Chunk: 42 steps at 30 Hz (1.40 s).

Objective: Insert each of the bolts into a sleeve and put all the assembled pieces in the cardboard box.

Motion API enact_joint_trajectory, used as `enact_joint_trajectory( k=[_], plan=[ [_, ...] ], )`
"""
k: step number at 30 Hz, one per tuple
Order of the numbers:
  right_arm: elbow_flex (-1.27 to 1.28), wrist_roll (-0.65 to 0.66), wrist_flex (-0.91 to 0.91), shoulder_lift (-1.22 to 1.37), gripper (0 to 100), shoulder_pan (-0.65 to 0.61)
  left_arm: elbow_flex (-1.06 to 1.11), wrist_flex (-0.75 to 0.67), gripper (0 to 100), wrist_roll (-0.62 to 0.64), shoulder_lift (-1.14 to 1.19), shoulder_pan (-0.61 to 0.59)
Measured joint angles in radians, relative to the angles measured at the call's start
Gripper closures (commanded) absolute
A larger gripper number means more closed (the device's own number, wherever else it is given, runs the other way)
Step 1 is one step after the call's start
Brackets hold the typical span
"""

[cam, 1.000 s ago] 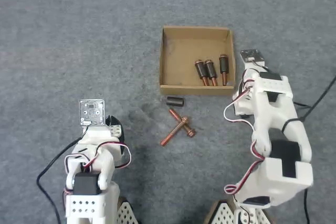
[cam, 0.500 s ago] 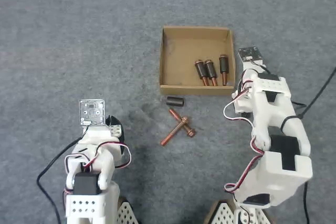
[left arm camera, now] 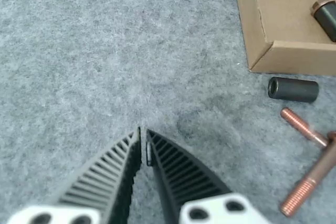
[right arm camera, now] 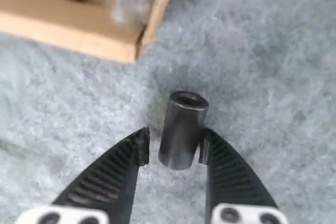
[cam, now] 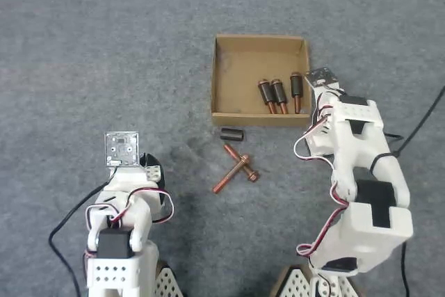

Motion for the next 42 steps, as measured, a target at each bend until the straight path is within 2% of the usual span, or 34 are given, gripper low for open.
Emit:
enact_joint_trajectory(
  k=[5, 9, 16, 23, 28, 37, 42],
  plan=[
    [0.009, 0.003, -0.044, 0.0, 87.1, 0.0, 0.0, 0.0, 99, 0.0, 0.0, 0.0],
    [0.011, 0.005, -0.084, 0.012, 99.8, 0.006, 0.0, 0.0, 99, 0.0, 0.0, 0.0],
    [0.008, 0.005, -0.1, 0.02, 99.2, 0.02, 0.0, 0.0, 99, 0.0, 0.0, 0.0],
    [0.011, 0.003, 0.052, -0.064, 99.2, 0.018, 0.0, 0.0, 99, 0.0, 0.0, 0.0],
    [0.051, -0.08, 0.091, -0.167, 99.2, 0.028, 0.0, 0.0, 99, 0.0, 0.0, 0.0],
    [0.316, -0.104, -0.129, -0.276, 99.2, 0.043, 0.0, 0.0, 99, 0.0, 0.0, 0.0],
    [0.376, -0.104, -0.213, -0.328, 99.2, 0.074, 0.0, 0.0, 99, 0.0, 0.0, 0.0]
  ],
)
